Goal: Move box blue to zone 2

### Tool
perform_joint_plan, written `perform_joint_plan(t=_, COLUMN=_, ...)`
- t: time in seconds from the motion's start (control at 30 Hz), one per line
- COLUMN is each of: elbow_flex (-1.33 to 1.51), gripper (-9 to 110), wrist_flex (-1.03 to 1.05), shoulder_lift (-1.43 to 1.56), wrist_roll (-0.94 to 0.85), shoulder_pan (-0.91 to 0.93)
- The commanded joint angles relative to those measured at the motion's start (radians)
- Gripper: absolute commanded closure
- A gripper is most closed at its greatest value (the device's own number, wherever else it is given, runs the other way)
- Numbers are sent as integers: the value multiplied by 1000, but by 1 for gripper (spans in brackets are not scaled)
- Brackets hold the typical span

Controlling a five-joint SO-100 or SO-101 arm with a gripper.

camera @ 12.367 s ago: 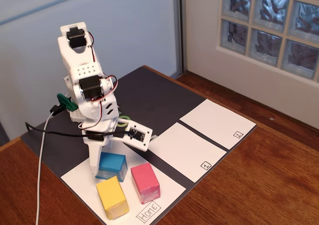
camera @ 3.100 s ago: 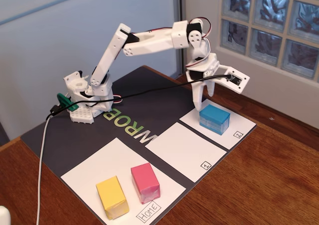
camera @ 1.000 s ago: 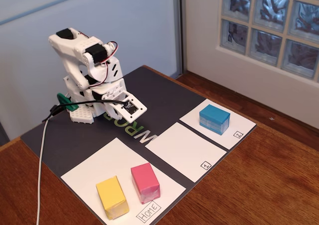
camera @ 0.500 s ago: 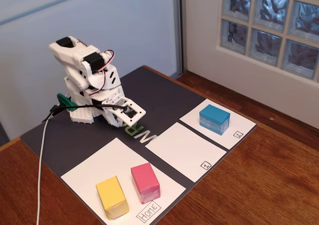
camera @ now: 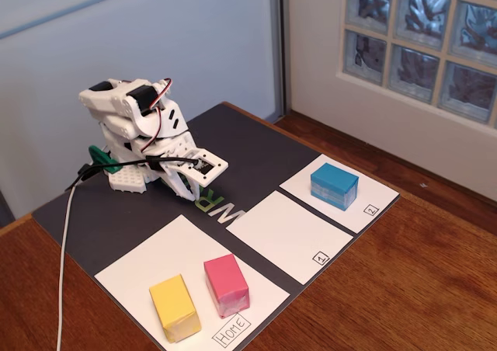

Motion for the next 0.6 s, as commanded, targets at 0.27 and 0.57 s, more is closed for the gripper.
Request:
perform_joint_plan(t=0.27, elbow_flex=-2, gripper=100, wrist_flex=61, shoulder_lift=55, wrist_roll=-21, shoulder_pan=25)
perform_joint_plan(t=0.57, elbow_flex=-2, gripper=100, wrist_flex=61, shoulder_lift=54, wrist_roll=-20, shoulder_pan=25)
